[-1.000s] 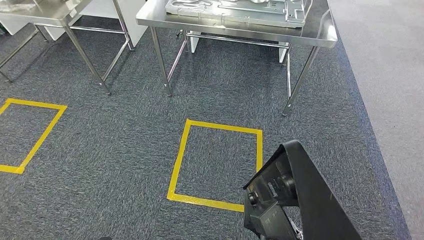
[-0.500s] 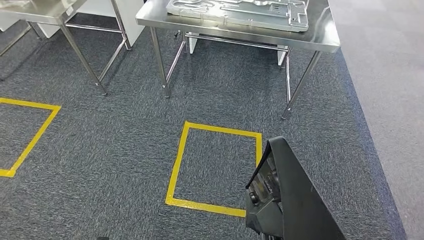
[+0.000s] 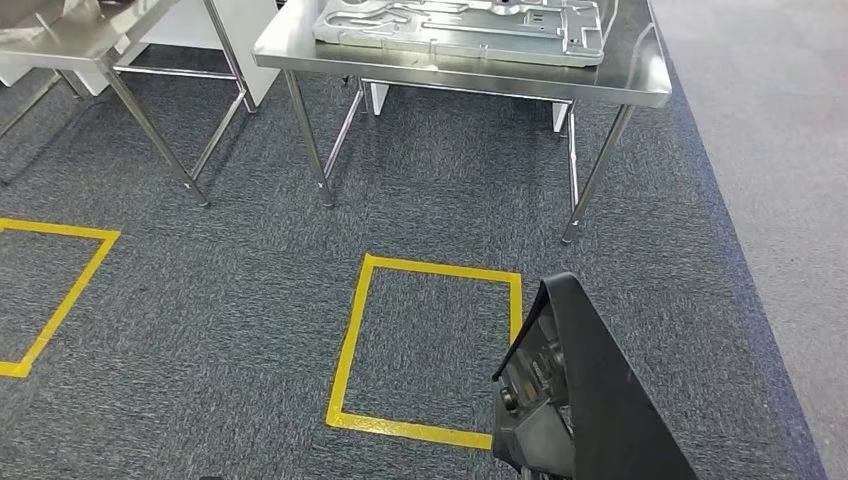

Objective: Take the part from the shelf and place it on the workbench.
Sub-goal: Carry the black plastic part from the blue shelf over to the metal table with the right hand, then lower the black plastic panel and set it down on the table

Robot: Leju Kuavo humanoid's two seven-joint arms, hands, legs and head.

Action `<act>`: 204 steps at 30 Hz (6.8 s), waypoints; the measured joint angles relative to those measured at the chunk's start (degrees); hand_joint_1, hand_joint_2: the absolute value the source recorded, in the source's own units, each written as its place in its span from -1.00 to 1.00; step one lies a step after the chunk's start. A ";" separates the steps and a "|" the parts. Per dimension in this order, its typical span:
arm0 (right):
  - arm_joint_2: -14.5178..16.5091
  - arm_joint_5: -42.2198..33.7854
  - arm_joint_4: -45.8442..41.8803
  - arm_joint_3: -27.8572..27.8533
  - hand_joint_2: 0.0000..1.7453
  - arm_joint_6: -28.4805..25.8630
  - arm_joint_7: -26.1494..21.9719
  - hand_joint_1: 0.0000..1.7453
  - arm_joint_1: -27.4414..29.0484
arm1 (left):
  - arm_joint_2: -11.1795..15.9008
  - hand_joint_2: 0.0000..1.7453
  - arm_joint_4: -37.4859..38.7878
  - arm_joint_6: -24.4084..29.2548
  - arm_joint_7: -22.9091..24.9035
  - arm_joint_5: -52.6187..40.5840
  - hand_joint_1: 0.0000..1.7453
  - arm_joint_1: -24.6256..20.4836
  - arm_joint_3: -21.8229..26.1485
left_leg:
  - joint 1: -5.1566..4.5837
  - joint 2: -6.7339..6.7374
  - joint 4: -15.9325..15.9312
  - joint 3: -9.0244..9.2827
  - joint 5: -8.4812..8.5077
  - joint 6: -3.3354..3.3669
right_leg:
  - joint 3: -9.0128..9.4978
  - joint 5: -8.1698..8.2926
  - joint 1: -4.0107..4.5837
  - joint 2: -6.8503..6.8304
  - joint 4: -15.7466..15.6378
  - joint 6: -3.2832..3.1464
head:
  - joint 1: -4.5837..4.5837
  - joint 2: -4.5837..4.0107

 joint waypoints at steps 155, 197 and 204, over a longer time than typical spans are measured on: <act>-10.40 77.06 16.20 -6.89 1.00 -25.18 38.20 1.00 -34.01 | 3.78 1.00 1.05 -2.98 3.19 -8.37 -1.00 -1.85 -4.58 | -0.63 -1.17 4.97 -2.35 0.00 -0.13 | -2.66 2.04 -0.27 0.36 1.13 -0.44 | -1.21 0.00; -12.57 70.01 55.71 -0.74 1.00 -16.15 40.72 -1.00 -63.86 | 5.02 -1.00 1.05 -4.13 2.91 -10.28 -1.00 -2.53 -8.75 | -0.79 -0.89 -5.20 -4.30 9.59 1.73 | -2.84 1.86 0.24 0.33 1.31 1.44 | -1.46 0.01; -13.51 69.90 56.22 -0.74 1.00 -16.11 40.56 -1.00 -62.86 | 4.97 -1.00 1.07 -4.86 2.83 -9.92 -1.00 -2.34 -8.72 | -0.39 -0.68 -5.82 -4.12 10.42 2.71 | -9.51 -4.73 -0.51 0.26 16.08 2.94 | -1.00 0.01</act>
